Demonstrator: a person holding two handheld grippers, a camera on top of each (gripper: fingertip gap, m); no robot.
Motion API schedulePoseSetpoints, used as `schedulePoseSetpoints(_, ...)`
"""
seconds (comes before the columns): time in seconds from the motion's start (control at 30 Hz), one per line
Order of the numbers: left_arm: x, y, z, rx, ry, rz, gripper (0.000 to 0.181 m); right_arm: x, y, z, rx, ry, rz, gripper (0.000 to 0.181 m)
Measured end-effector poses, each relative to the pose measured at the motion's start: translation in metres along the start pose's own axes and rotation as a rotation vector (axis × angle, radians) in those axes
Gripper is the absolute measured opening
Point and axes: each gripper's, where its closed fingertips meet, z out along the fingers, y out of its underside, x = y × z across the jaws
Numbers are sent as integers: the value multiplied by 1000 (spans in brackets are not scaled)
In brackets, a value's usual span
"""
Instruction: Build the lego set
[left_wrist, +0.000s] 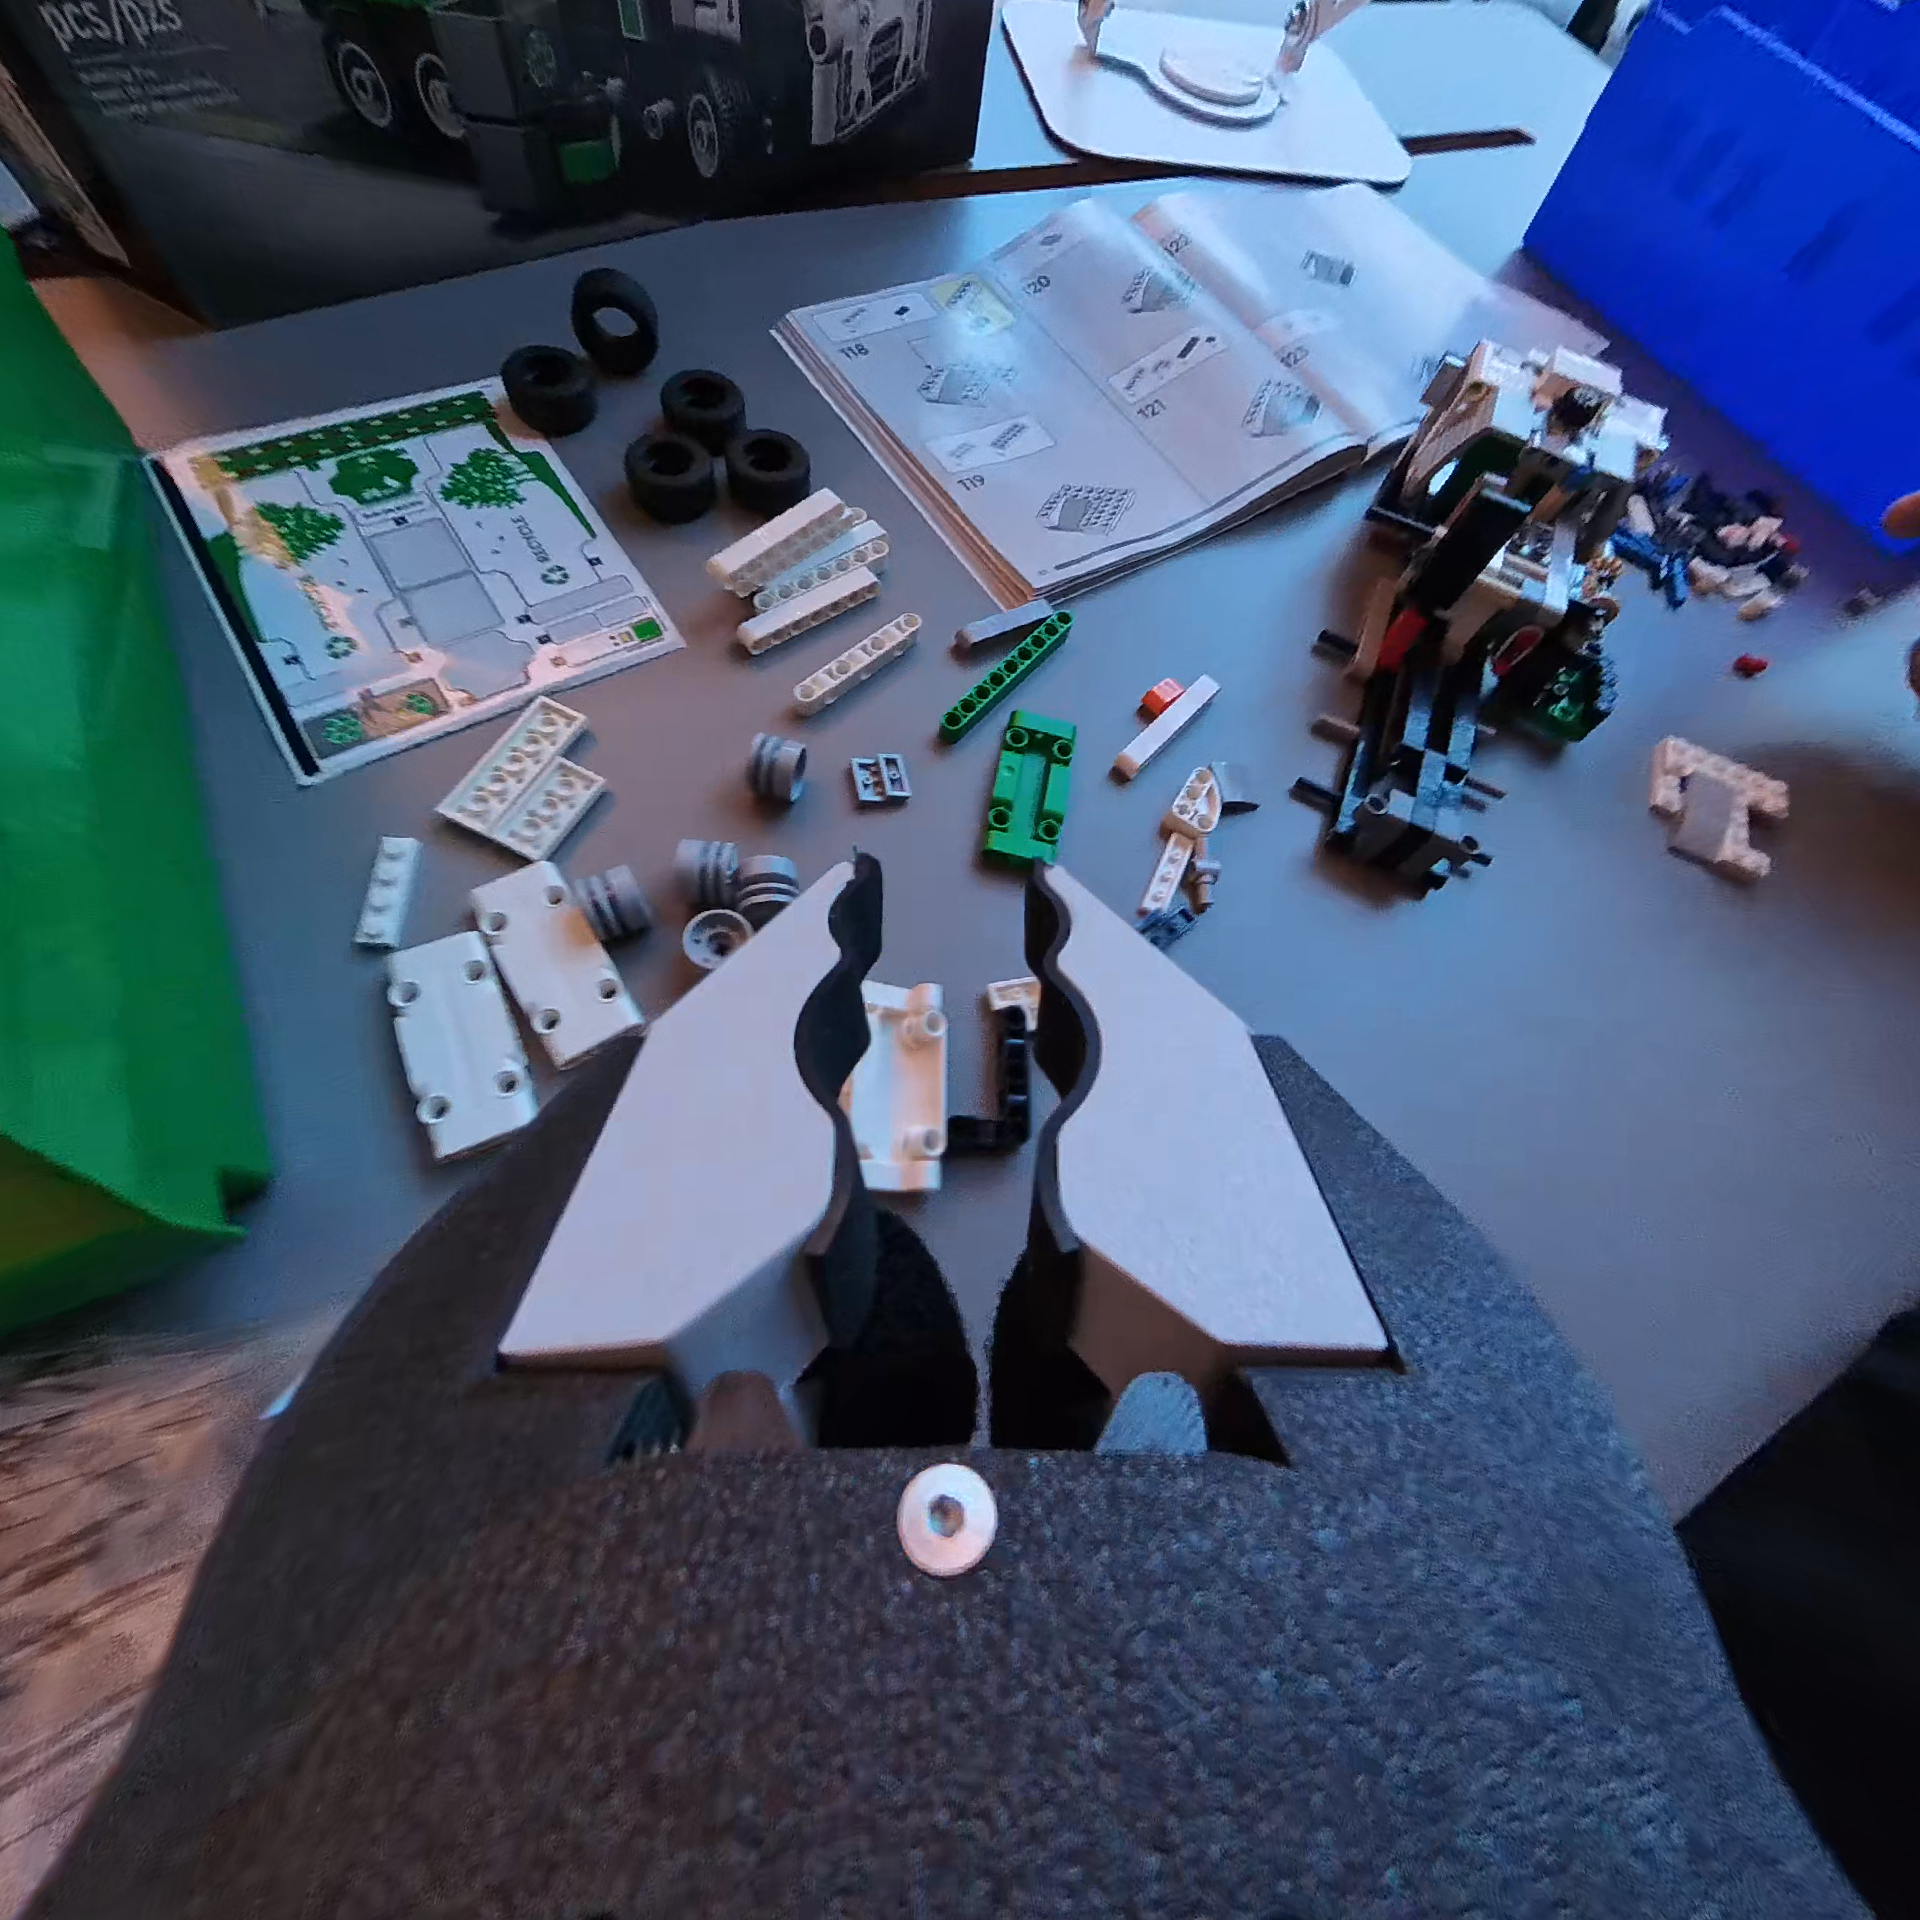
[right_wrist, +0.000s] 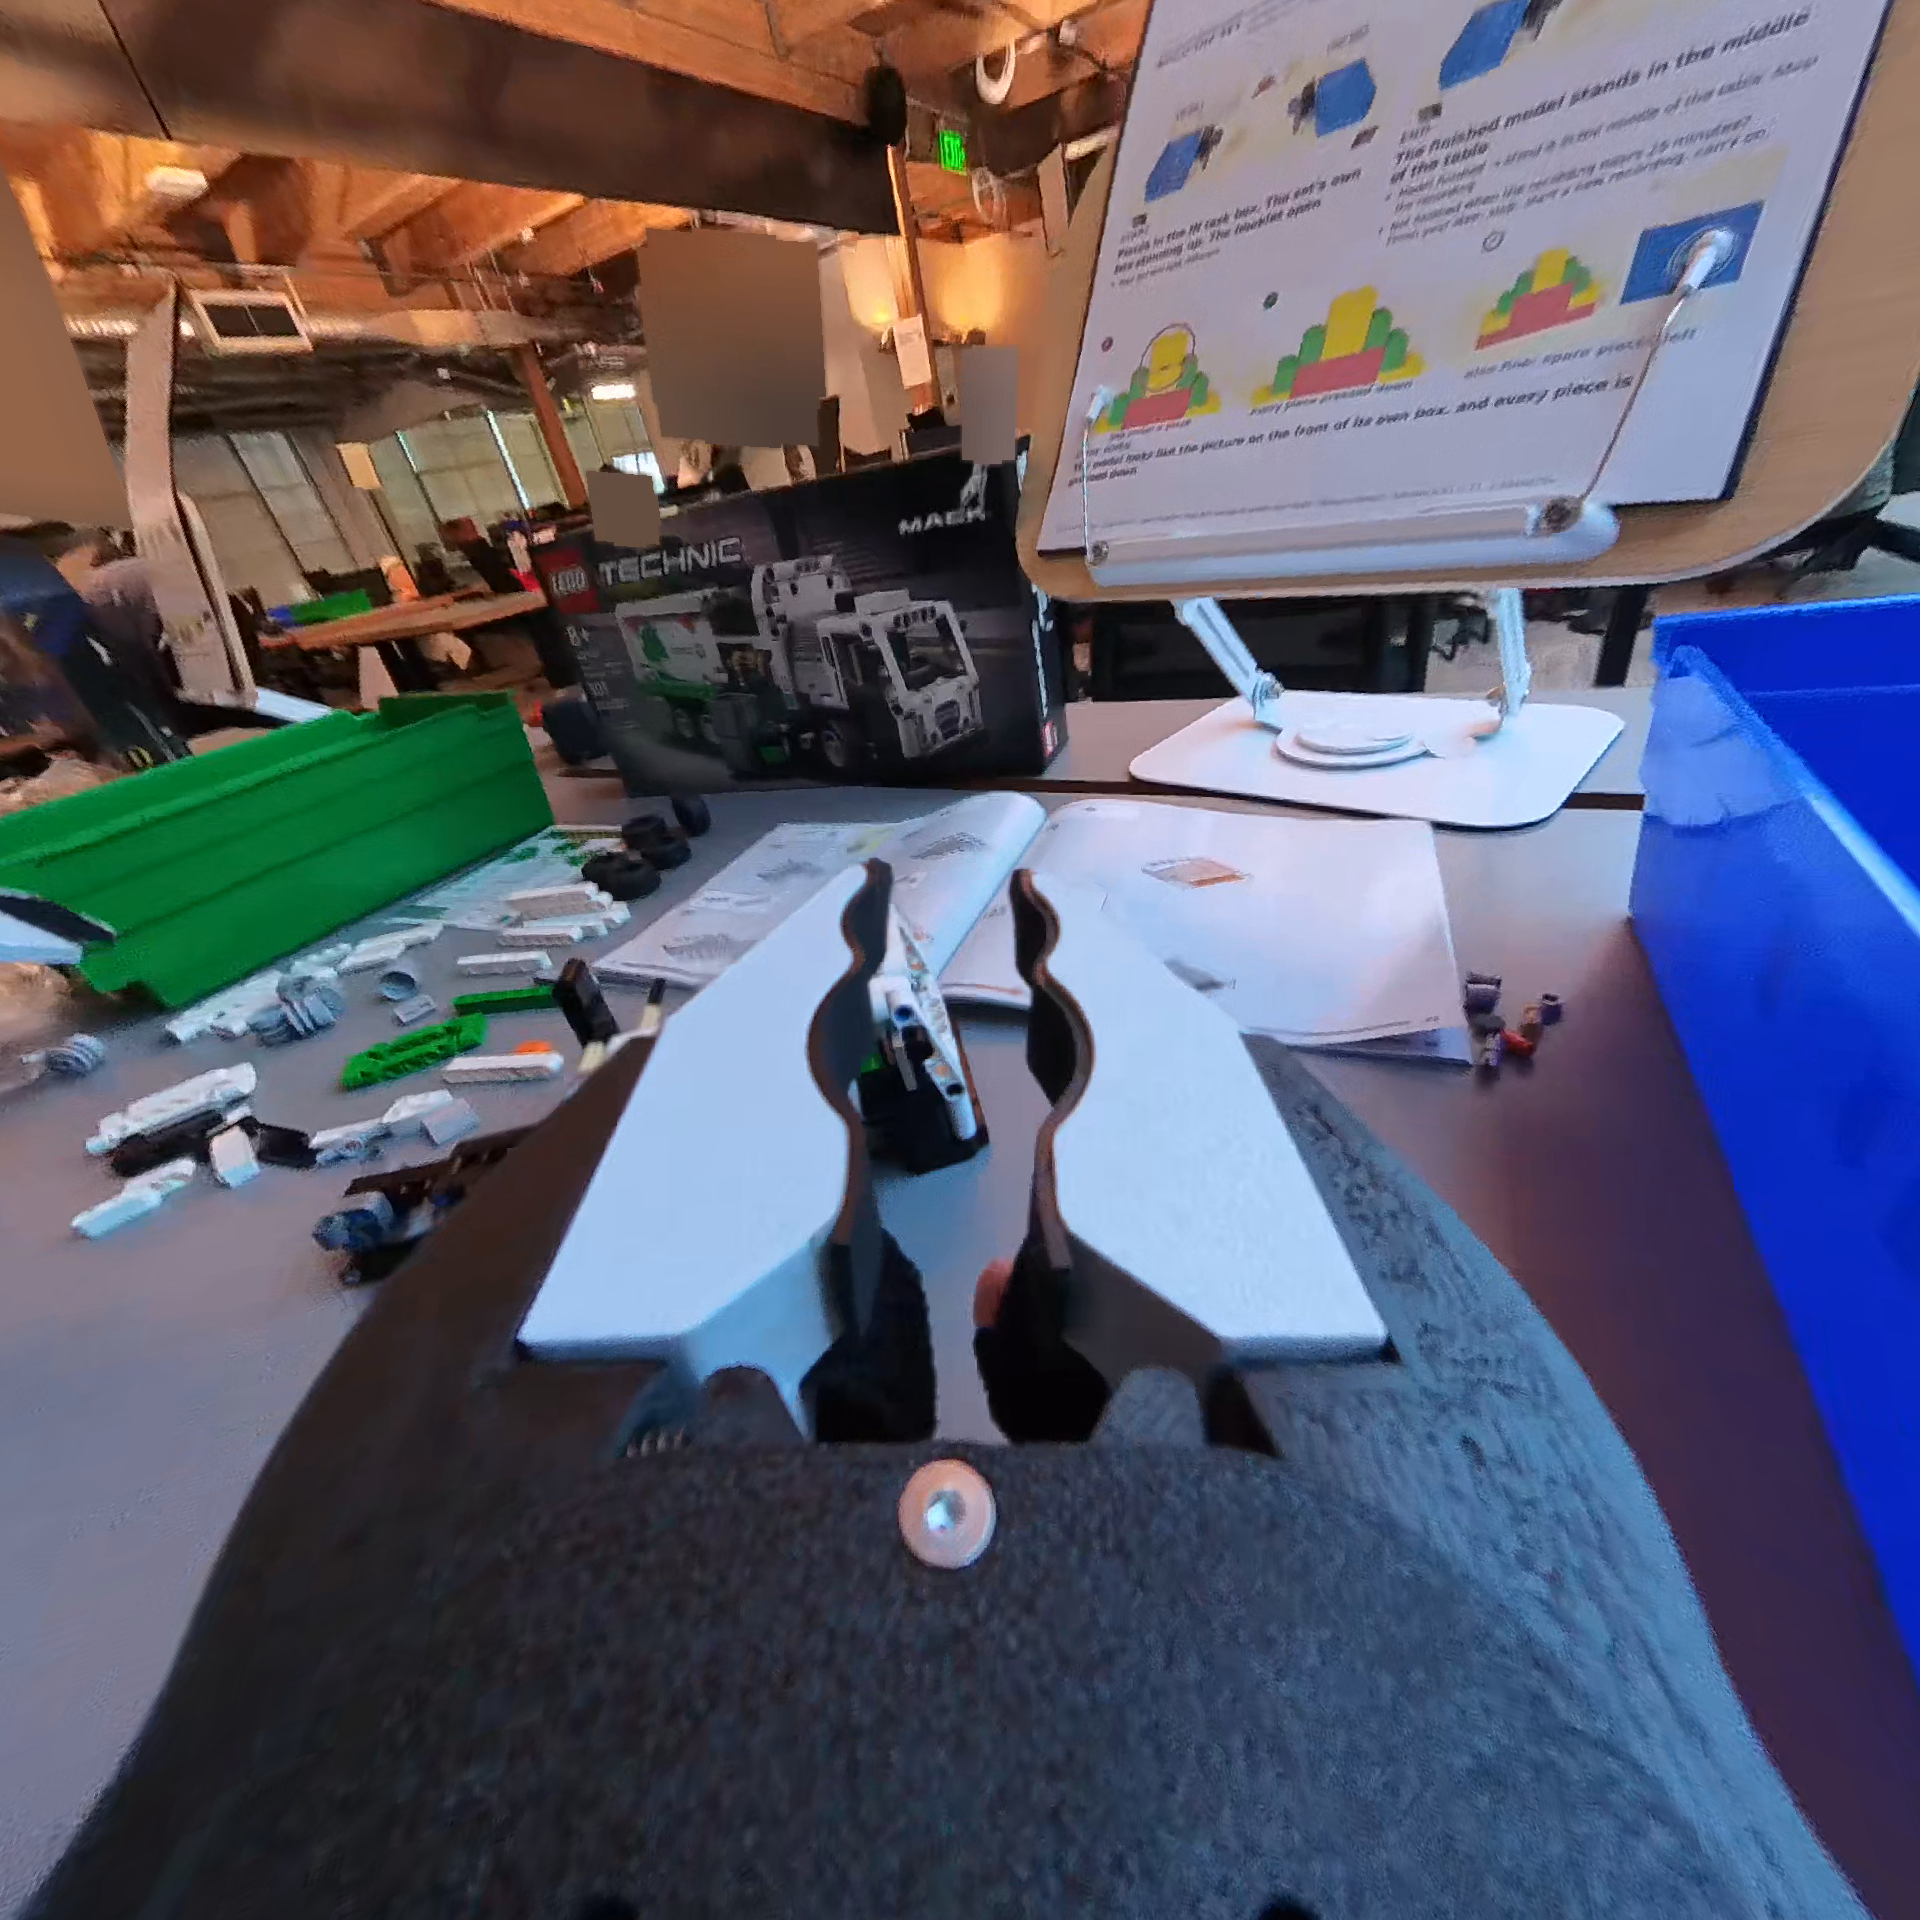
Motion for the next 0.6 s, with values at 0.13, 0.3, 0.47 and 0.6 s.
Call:
schedulePoseSetpoints(0.13, -6, -6, -11, 19, -27, 38, 26, -12, 6, -3, -33, -28, -1, 14)
schedulePoseSetpoints(0.3, -4, 11, -18, -3, -38, 51, 25, -32, 15, -13, -39, -82, 10, 14)
schedulePoseSetpoints(0.47, 0, 29, -22, -42, -40, 74, 24, -37, 19, -19, -42, -81, -34, 12)
schedulePoseSetpoints(0.6, 33, 46, -17, -83, 116, 92, 21, -37, 24, -15, -72, -88, -31, 12)
